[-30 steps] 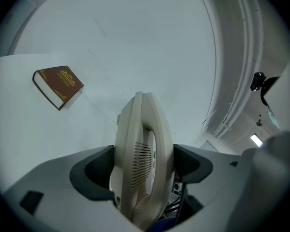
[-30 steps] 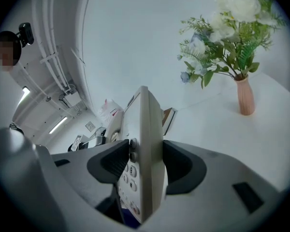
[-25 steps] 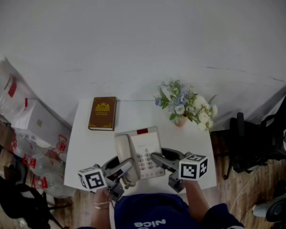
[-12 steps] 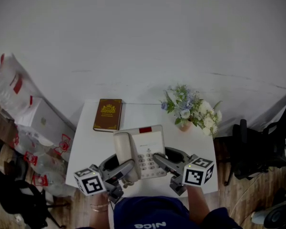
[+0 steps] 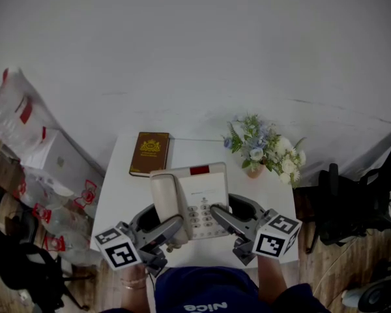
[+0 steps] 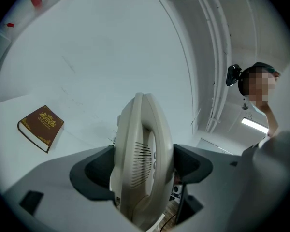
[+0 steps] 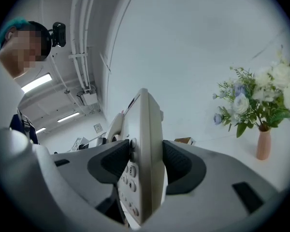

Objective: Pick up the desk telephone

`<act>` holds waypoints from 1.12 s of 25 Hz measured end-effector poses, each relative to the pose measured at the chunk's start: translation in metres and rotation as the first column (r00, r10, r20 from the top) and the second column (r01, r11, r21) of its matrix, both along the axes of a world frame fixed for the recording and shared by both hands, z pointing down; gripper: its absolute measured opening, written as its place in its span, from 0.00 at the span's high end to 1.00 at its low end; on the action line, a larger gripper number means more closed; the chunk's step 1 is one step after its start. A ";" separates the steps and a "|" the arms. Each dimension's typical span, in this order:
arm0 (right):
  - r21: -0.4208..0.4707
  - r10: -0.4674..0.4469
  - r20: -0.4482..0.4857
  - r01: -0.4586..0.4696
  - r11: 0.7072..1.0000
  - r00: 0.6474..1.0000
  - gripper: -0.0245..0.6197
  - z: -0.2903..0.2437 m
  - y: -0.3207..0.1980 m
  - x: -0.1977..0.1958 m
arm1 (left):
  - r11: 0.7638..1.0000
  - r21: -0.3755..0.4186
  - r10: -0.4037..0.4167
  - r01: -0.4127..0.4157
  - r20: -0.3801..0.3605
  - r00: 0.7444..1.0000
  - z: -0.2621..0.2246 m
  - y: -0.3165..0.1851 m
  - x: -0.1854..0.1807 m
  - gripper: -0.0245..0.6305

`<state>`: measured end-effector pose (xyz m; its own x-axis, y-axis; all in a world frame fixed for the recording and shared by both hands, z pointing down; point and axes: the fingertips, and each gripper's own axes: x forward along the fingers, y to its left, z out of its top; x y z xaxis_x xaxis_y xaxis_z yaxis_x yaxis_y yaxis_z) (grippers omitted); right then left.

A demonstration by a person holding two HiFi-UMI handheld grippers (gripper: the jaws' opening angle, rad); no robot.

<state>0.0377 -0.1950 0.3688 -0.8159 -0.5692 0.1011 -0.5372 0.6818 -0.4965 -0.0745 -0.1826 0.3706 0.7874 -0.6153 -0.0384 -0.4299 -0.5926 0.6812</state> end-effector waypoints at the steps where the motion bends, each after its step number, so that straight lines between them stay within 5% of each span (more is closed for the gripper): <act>1: 0.009 0.000 0.003 0.000 1.000 1.000 0.60 -0.002 0.000 0.000 | 1.000 0.008 -0.002 0.001 0.004 1.000 -0.002 0.000 0.000 0.39; 16: 0.107 0.012 0.042 -0.016 0.994 0.999 0.60 -0.034 -0.001 -0.010 | 0.995 0.100 -0.020 0.018 0.018 1.000 -0.035 -0.001 -0.012 0.39; 28: 0.113 0.029 0.049 -0.035 0.993 0.998 0.60 -0.032 -0.003 -0.013 | 0.995 0.096 -0.018 0.016 0.016 1.000 -0.033 -0.005 -0.015 0.39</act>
<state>0.0246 -0.1984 0.3371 -0.7995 -0.6006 -0.0040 -0.5373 0.7181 -0.4423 -0.0893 -0.1872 0.3378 0.7779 -0.6227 -0.0844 -0.4515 -0.6473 0.6141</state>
